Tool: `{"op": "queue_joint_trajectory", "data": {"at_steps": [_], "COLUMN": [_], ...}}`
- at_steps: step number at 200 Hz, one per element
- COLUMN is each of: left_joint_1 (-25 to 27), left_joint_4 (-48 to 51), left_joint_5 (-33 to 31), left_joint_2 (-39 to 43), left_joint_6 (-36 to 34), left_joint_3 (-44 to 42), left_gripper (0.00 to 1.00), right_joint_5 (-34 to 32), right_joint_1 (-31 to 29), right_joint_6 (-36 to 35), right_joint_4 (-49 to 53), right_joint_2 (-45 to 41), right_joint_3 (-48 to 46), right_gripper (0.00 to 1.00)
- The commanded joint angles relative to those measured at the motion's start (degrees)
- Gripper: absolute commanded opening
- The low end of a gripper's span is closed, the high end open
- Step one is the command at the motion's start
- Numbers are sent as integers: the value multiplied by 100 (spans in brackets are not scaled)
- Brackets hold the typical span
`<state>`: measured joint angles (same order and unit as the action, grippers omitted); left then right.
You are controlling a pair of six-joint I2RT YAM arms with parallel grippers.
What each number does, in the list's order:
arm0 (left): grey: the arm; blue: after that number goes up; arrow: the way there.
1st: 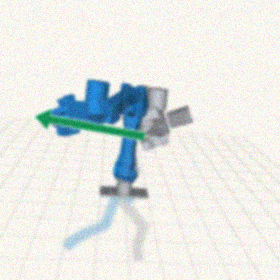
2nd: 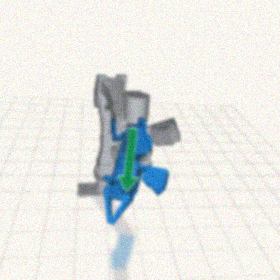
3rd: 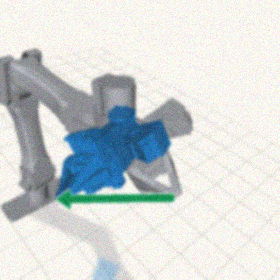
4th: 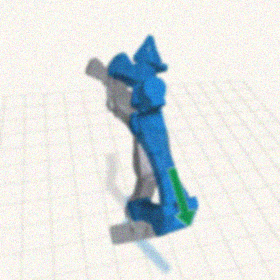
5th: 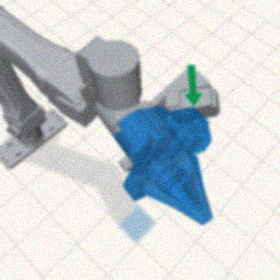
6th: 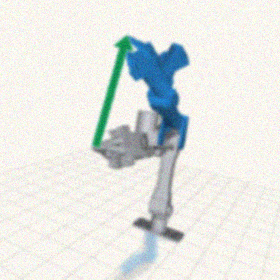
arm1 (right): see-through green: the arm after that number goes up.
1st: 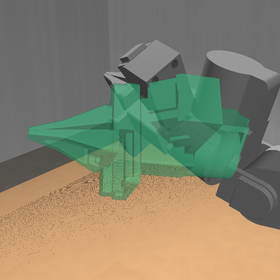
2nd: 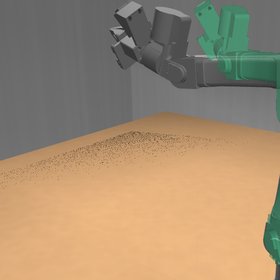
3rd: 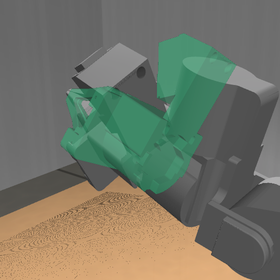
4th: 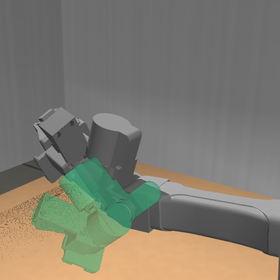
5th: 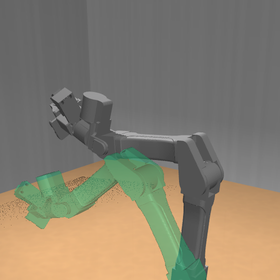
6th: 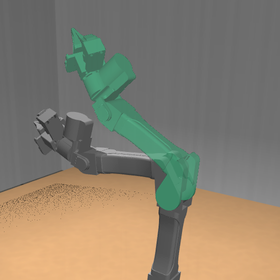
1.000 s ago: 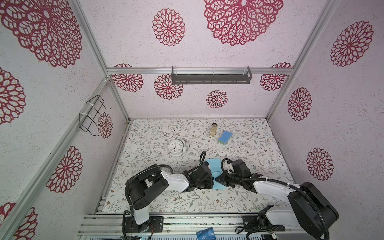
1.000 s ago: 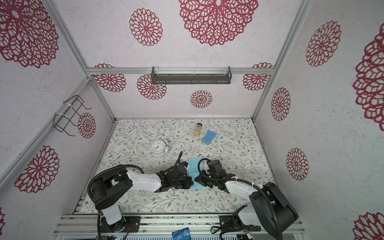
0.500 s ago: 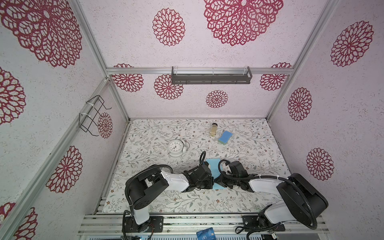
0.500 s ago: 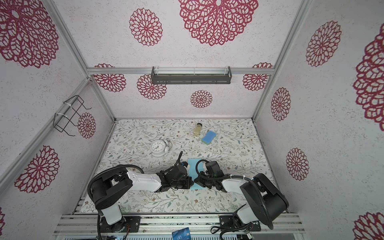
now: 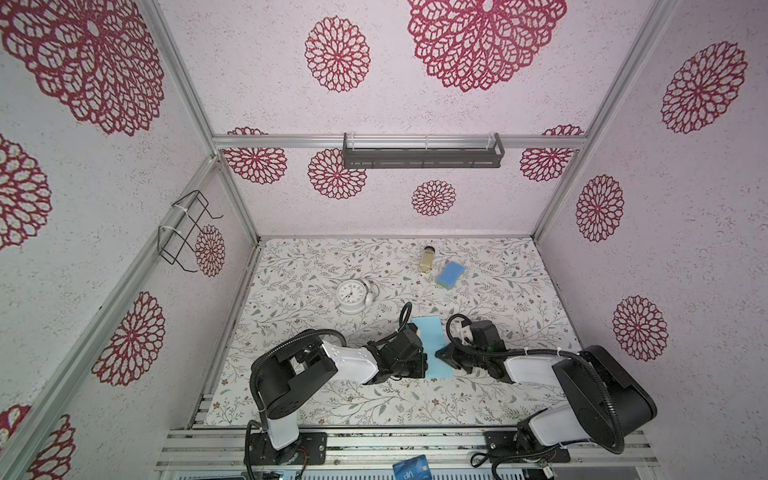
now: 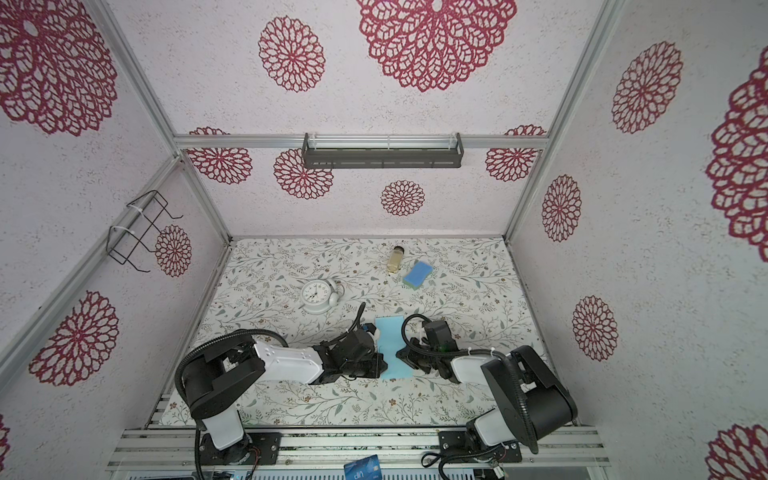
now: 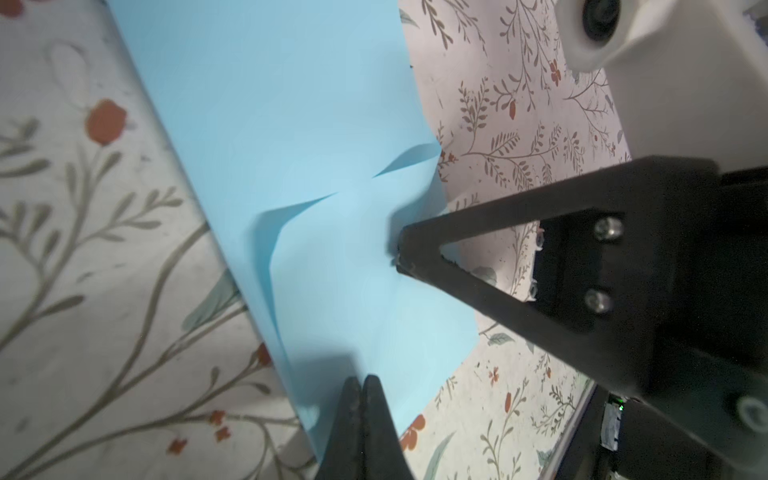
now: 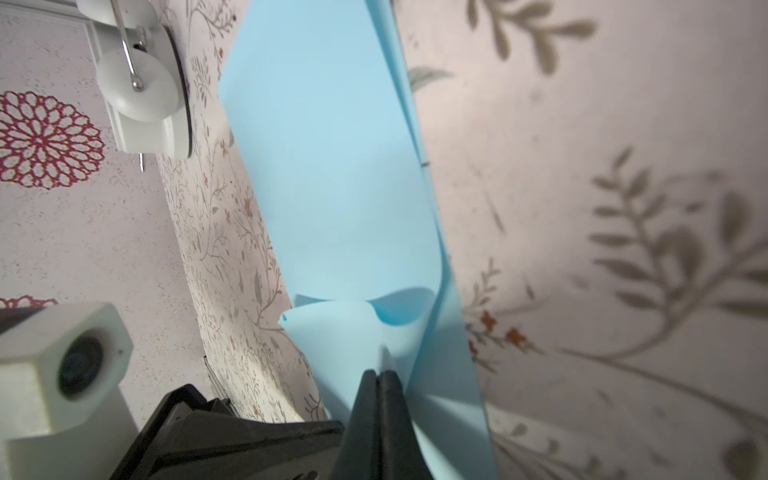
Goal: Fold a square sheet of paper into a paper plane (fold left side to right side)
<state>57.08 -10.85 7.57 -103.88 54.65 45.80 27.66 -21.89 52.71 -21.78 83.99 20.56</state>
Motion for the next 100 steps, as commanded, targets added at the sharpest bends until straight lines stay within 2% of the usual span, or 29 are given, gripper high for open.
{"op": "queue_joint_trajectory", "data": {"at_steps": [1, 63, 100], "left_joint_1": [93, 128, 140], "left_joint_4": [341, 330, 319], "left_joint_5": [-96, -117, -117], "left_joint_2": [-63, -39, -53], "left_joint_6": [6, 20, 19], "left_joint_3": [-155, -186, -149], "left_gripper": [0, 0, 0], "right_joint_5": [-603, -721, -423], "right_joint_1": [298, 1057, 1326], "right_joint_6": [-183, -376, -296], "right_joint_4": [418, 582, 624], "right_joint_2": [299, 830, 234], "right_joint_3": [43, 420, 335], "right_gripper": [0, 0, 0]}}
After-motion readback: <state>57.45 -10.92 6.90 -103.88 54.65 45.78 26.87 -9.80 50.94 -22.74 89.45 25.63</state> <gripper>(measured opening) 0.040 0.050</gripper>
